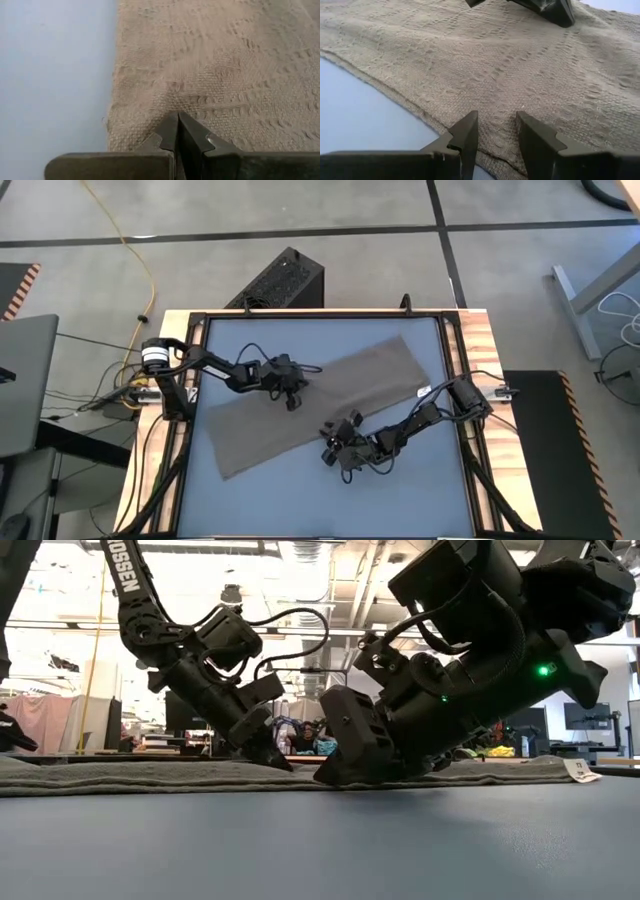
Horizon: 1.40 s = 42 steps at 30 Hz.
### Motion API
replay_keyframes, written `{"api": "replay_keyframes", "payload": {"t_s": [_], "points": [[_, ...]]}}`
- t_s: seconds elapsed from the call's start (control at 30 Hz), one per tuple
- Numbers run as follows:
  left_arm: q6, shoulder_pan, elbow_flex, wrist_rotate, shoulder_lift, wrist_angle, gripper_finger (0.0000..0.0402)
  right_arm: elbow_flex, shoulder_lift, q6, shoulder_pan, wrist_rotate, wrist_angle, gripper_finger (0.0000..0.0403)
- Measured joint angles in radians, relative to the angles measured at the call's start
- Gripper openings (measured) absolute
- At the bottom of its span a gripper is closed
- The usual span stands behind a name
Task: Roll towel
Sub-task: Roll the gray towel
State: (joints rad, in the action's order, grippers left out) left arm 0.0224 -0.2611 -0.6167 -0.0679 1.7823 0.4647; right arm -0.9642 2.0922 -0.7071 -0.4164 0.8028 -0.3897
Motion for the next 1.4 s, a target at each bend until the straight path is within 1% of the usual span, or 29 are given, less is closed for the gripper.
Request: {"api": "replay_keyframes", "payload": {"t_s": [0.2, 0.3, 0.4, 0.47, 0.53, 0.63, 0.73, 0.87, 1.03, 1.1, 1.17, 1.3, 1.4], "points": [[-0.013, -0.002, 0.003, -0.001, -0.068, -0.032, 0.0, 0.001, 0.001, 0.007, 0.006, 0.008, -0.013, 0.0157], [-0.026, -0.004, 0.003, 0.0, -0.131, -0.049, 0.0, 0.002, -0.004, 0.008, 0.008, 0.007, -0.012, 0.0157], [-0.03, -0.001, 0.002, 0.019, -0.194, -0.104, 0.0, 0.003, -0.016, 0.009, 0.008, 0.011, -0.007, 0.0157], [-0.028, 0.0, 0.003, 0.059, -0.232, -0.154, 0.0, 0.005, -0.035, 0.043, 0.013, 0.012, 0.002, 0.0157], [-0.022, 0.011, 0.002, 0.12, -0.261, -0.18, 0.0, 0.005, -0.062, 0.073, 0.015, 0.011, -0.001, 0.0157], [-0.019, 0.055, 0.002, 0.213, -0.281, -0.25, 0.0, 0.004, -0.109, 0.108, 0.02, 0.013, -0.003, 0.0157], [-0.016, 0.123, 0.003, 0.245, -0.279, -0.3, 0.0, 0.004, -0.161, 0.129, 0.031, -0.028, 0.014, 0.0157], [0.008, 0.245, 0.004, 0.244, -0.275, -0.345, 0.0, 0.004, -0.241, 0.132, 0.058, -0.124, 0.097, 0.0157], [0.072, 0.415, 0.004, 0.236, -0.28, -0.337, 0.0, 0.006, -0.309, 0.133, 0.095, -0.132, 0.255, 0.0157], [0.1, 0.471, 0.003, 0.206, -0.28, -0.349, 0.0, 0.006, -0.322, 0.136, 0.121, -0.152, 0.31, 0.0157], [0.132, 0.523, 0.003, 0.153, -0.276, -0.369, 0.0, 0.006, -0.326, 0.138, 0.157, -0.161, 0.399, 0.0157], [0.171, 0.581, 0.003, 0.069, -0.275, -0.446, 0.0, 0.011, -0.322, 0.134, 0.267, -0.217, 0.515, 0.0157], [0.224, 0.602, 0.003, 0.054, -0.275, -0.496, 0.0, 0.036, -0.323, 0.155, 0.349, -0.253, 0.512, 0.0157]]}}
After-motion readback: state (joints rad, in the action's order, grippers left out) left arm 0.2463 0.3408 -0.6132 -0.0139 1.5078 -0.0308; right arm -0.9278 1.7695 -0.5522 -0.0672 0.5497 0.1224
